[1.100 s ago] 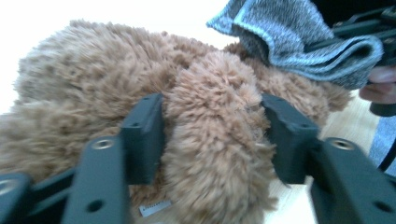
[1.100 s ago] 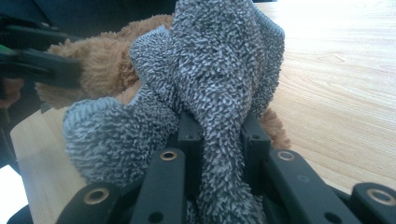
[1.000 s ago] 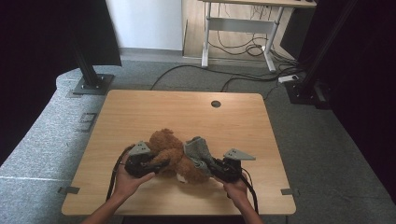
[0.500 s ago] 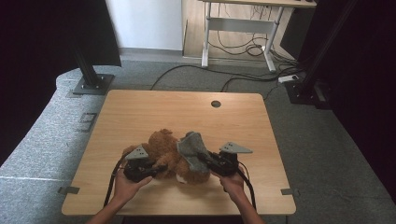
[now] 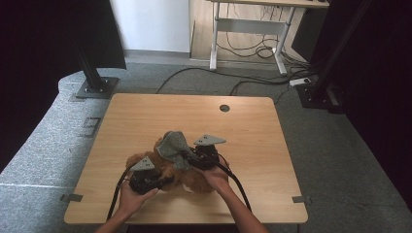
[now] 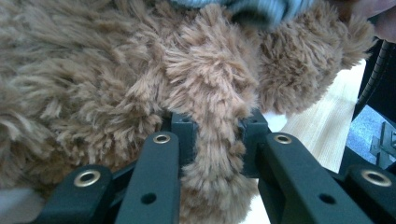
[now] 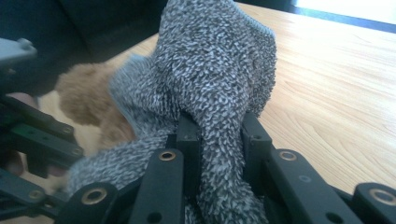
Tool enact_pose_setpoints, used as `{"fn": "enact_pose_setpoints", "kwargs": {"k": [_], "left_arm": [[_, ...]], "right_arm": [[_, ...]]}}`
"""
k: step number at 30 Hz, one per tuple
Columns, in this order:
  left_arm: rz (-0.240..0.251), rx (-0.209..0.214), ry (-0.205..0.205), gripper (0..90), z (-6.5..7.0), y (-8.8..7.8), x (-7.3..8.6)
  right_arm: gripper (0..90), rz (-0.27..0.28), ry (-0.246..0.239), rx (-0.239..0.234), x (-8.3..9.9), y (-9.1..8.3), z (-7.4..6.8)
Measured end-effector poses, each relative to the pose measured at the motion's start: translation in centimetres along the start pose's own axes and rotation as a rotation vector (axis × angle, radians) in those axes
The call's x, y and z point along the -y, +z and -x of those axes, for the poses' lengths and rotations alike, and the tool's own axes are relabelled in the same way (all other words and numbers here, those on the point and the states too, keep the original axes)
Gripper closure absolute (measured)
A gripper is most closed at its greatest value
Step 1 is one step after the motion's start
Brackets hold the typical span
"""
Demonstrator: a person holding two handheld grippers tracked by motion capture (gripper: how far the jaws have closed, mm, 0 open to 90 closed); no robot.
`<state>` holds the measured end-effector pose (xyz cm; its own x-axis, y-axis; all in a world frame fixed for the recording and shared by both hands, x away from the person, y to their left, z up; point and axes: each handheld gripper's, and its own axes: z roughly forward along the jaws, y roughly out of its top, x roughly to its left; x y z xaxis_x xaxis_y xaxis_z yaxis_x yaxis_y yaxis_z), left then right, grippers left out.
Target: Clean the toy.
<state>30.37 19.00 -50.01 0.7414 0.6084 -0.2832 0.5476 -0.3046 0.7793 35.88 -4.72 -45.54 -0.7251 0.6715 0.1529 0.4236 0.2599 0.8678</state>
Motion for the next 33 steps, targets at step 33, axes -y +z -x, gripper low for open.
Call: {"fn": "enact_pose_setpoints", "kwargs": {"k": [33], "left_arm": [[-0.077,0.018,0.008,73.8,0.6,1.2,1.3]], "right_arm": [[74.7,-0.002,0.073,-0.060,7.6,-9.3,-0.8]]}}
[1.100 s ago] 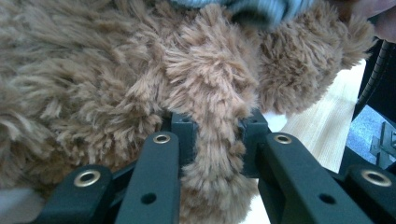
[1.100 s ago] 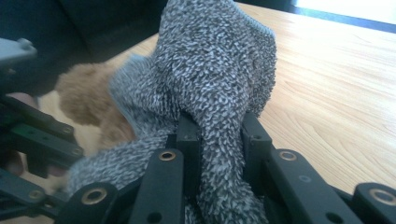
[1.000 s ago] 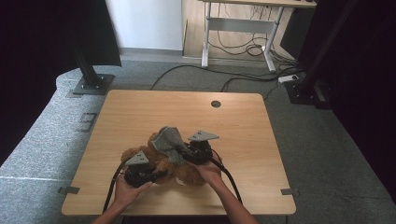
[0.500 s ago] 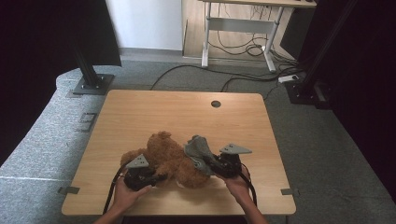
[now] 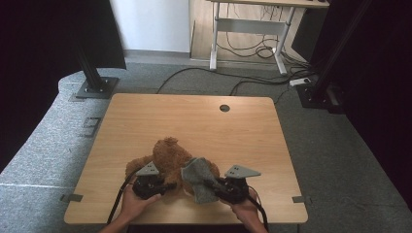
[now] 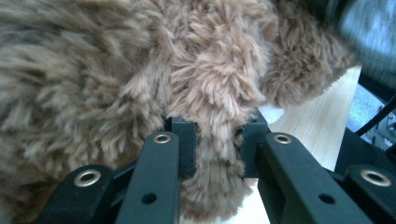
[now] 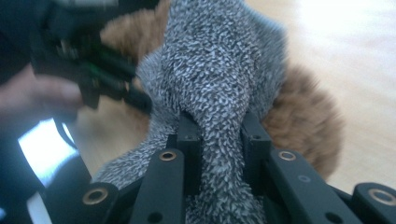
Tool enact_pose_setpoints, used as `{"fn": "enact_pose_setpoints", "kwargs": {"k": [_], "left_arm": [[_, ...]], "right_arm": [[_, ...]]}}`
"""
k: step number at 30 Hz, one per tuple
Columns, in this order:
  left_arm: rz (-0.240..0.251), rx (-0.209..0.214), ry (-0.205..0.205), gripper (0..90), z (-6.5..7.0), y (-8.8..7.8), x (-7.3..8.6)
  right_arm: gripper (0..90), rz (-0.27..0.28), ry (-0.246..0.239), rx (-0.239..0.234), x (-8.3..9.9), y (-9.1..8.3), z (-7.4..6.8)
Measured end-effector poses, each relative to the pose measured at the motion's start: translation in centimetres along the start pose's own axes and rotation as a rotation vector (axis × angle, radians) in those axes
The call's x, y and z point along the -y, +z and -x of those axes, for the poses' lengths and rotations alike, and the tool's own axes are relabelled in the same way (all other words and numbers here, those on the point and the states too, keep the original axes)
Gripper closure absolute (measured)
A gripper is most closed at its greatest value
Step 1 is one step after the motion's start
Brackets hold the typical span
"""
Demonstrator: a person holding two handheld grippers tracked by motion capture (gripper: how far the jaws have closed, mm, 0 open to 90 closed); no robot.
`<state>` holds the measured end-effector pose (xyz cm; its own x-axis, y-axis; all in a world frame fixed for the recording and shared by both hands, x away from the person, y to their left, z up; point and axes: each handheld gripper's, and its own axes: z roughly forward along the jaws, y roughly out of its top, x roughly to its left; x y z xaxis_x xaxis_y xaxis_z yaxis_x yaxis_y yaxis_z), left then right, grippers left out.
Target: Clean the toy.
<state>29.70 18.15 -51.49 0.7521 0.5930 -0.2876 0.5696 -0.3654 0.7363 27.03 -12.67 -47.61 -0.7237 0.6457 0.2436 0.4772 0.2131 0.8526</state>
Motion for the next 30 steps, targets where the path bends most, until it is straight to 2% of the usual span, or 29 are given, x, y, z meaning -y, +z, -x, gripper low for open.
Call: {"fn": "enact_pose_setpoints", "kwargs": {"k": [1,3,5,12,17,23,26,30], "left_arm": [[-0.005,0.003,-0.002,73.8,0.0,0.0,0.1],[-0.007,0.010,-0.007,73.8,-0.1,0.1,0.2],[-0.012,0.008,-0.003,73.8,0.0,0.2,0.2],[-0.023,-0.007,0.004,73.8,-0.1,1.2,-0.5],[-0.026,-0.013,0.002,73.8,-0.4,1.9,-1.0],[-0.027,-0.011,0.002,73.8,-0.4,1.9,-1.0],[-0.023,-0.013,-0.003,73.8,-0.4,1.8,-0.9],[-0.026,-0.015,0.002,73.7,-0.3,1.7,-0.8]], "right_arm": [[74.8,0.000,0.003,-0.011,0.6,0.4,-0.1],[75.0,0.010,0.041,-0.039,1.1,0.4,0.3],[75.3,0.013,0.049,-0.043,1.5,0.3,0.6],[75.4,0.019,0.008,0.014,1.5,0.3,1.0],[75.4,0.022,0.011,0.037,0.9,0.6,2.0],[75.2,0.027,0.017,0.033,0.9,0.5,2.2],[75.1,0.036,0.030,0.016,0.3,0.4,2.2],[75.1,0.070,0.034,0.022,-2.1,0.8,2.2]]}}
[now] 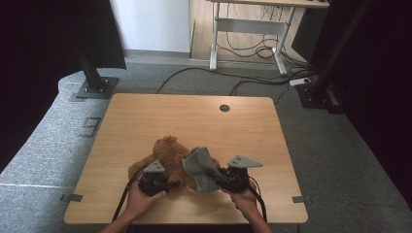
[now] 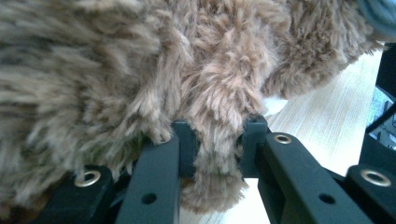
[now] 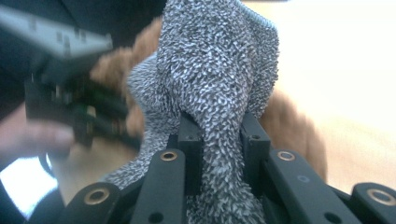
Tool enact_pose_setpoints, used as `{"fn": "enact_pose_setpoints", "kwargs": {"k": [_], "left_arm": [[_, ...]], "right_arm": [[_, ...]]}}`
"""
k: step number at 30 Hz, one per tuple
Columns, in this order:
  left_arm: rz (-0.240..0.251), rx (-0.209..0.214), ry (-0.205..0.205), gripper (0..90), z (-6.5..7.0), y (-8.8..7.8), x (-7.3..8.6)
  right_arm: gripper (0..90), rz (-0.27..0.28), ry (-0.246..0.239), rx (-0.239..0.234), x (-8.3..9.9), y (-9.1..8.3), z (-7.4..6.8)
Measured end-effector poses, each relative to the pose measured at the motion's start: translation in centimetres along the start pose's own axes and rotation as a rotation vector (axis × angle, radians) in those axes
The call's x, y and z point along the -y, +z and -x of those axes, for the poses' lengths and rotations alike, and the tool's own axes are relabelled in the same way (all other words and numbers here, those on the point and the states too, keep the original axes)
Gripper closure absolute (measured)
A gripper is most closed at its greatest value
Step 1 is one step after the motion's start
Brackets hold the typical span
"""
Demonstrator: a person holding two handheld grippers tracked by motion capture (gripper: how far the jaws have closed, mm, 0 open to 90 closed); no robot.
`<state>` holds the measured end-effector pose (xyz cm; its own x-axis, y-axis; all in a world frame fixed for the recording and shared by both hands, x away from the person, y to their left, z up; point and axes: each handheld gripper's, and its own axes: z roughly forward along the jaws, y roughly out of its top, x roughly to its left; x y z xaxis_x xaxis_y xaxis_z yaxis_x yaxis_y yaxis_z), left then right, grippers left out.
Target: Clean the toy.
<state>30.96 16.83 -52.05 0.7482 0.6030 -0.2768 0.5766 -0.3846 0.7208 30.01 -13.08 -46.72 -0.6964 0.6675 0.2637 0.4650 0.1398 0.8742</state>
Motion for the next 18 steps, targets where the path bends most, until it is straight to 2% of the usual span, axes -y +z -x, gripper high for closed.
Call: {"fn": "enact_pose_setpoints", "kwargs": {"k": [3,6,9,11,13,16,18], "left_arm": [[0.001,-0.002,0.000,73.7,0.0,-0.1,0.1],[0.002,0.001,-0.003,73.6,0.0,-0.2,0.2],[0.002,-0.006,-0.002,73.6,0.1,-0.4,0.3],[0.003,-0.011,-0.005,73.6,0.0,-0.5,0.5],[0.007,-0.013,-0.010,73.5,-0.1,-0.7,0.8],[0.007,-0.018,-0.002,73.5,0.1,-0.8,0.9],[0.006,-0.020,0.002,73.6,0.4,-0.8,0.9]], "right_arm": [[75.0,-0.001,-0.014,-0.005,-2.5,1.8,-0.5],[74.5,-0.031,-0.034,-0.020,-4.4,4.5,-1.3],[74.1,-0.076,-0.063,-0.017,-5.3,7.4,-2.3],[74.2,-0.112,-0.097,0.005,-5.1,8.8,-2.9],[74.4,-0.126,-0.137,0.040,-4.5,9.3,-3.3],[74.4,-0.123,-0.120,0.054,-4.0,8.4,-2.9],[74.4,-0.115,-0.129,0.078,-3.6,7.5,-2.6]]}}
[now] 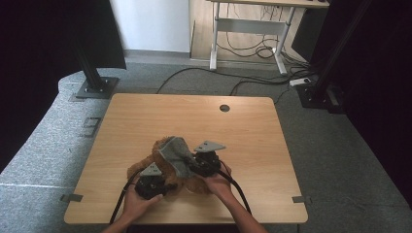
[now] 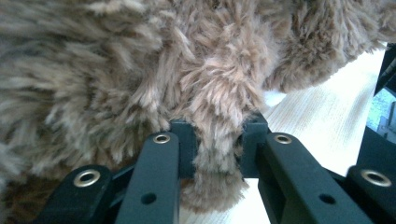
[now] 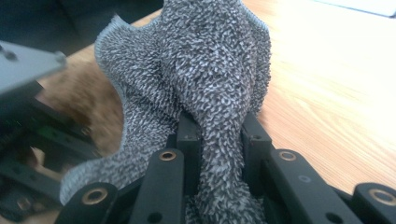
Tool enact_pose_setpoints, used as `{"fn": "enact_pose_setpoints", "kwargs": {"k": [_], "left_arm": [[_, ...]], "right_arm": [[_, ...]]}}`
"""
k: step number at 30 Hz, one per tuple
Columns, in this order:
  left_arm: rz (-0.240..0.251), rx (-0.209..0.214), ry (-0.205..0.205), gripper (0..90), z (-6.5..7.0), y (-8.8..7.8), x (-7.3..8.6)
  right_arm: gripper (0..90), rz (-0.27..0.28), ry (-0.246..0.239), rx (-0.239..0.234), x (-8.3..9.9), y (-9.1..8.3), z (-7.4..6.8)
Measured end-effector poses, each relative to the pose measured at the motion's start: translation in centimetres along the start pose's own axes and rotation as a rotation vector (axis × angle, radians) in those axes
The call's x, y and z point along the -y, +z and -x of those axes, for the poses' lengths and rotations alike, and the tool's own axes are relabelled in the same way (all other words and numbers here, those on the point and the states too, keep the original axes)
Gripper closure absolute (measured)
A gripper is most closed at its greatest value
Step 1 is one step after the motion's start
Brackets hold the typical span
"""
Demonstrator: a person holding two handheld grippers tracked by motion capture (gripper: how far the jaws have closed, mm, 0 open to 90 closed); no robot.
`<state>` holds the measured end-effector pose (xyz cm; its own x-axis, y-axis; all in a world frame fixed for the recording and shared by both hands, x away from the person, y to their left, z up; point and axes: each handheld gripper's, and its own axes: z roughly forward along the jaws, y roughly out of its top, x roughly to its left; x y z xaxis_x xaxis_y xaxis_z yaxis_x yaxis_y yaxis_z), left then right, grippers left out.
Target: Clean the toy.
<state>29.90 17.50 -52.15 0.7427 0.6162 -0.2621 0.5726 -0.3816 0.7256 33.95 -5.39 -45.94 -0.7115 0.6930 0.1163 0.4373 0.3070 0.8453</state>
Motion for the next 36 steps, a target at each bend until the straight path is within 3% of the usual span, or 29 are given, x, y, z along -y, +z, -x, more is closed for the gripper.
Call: {"fn": "enact_pose_setpoints", "kwargs": {"k": [6,8,10,14,19,22,25,30,36], "left_arm": [[0.011,-0.019,0.011,73.4,0.4,0.0,0.2],[0.015,-0.025,0.011,73.3,0.4,-0.1,0.2],[0.017,-0.025,0.009,73.2,0.4,-0.1,0.3],[0.019,-0.028,0.010,73.1,0.4,-0.1,0.3],[0.018,-0.027,0.009,73.1,0.5,-0.1,0.4],[0.020,-0.030,0.005,73.1,0.5,-0.1,0.4],[0.022,-0.029,-0.001,73.1,0.3,-0.2,0.4],[0.023,-0.028,0.000,73.2,0.3,-0.1,0.3],[0.025,-0.026,-0.002,73.2,0.3,0.0,0.3]], "right_arm": [[74.6,0.019,0.037,0.036,1.2,-2.4,2.0],[74.7,0.038,0.046,-0.004,0.7,-2.4,2.1],[74.7,0.052,0.025,-0.029,-0.1,-2.2,1.5],[74.7,0.070,-0.028,-0.092,-2.5,-0.4,-0.7],[74.6,0.035,-0.059,-0.130,-4.7,2.4,-2.5],[74.4,-0.015,-0.088,-0.123,-5.2,4.5,-3.6],[74.3,-0.030,-0.112,-0.103,-5.0,5.3,-3.9],[74.3,0.000,-0.069,-0.072,-4.6,4.4,-2.5],[74.4,-0.006,0.037,-0.004,-3.4,3.6,1.2]]}}
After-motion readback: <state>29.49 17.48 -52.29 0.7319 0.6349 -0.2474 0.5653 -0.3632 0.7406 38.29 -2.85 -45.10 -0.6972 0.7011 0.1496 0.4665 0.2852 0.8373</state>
